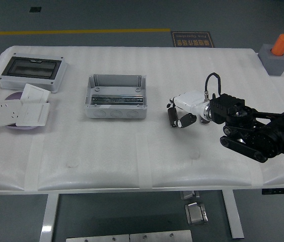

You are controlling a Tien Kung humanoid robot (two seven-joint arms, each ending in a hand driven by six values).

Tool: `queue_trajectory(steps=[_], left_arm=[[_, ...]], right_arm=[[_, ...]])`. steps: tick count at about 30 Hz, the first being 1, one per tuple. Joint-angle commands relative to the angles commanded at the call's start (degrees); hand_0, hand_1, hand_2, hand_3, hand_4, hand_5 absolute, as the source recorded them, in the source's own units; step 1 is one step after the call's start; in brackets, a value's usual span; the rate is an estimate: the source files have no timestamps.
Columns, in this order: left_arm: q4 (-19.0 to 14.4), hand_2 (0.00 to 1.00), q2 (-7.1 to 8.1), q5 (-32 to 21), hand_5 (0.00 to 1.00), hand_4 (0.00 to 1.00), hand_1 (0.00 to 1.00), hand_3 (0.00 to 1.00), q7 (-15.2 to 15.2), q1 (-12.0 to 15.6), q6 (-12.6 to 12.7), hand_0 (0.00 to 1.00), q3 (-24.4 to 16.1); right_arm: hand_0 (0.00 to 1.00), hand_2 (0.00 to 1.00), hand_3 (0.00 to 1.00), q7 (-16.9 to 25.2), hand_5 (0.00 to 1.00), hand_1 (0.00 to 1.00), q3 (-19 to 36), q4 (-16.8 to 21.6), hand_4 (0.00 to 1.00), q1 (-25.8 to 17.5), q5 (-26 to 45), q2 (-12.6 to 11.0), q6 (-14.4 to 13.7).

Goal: Pick up the battery,place it into the box

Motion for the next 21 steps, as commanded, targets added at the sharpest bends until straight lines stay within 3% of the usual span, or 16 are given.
queue_trajectory(steps=[1, 21], left_arm=[[0.0, 0.49, 0.0, 0.0, 0.388, 0.544, 0.619, 0.62, 0.0, 0.0, 0.0, 0.596, 0.0], [-0.1, 0.482, -0.22, 1.2, 0.387, 0.501, 0.618, 0.612, -0.2, 0.1, 0.3, 0.594, -0.6]], right_arm=[[0.455, 0.785, 0.815, 0.0, 0.413, 0.657, 0.0, 0.0, 0.93, 0.0, 0.0, 0.0, 0.0], [0.466, 0.789, 0.821, -0.1, 0.442, 0.662, 2.0, 2.4, 0.951, 1.0, 0.9, -1.1, 0.0]])
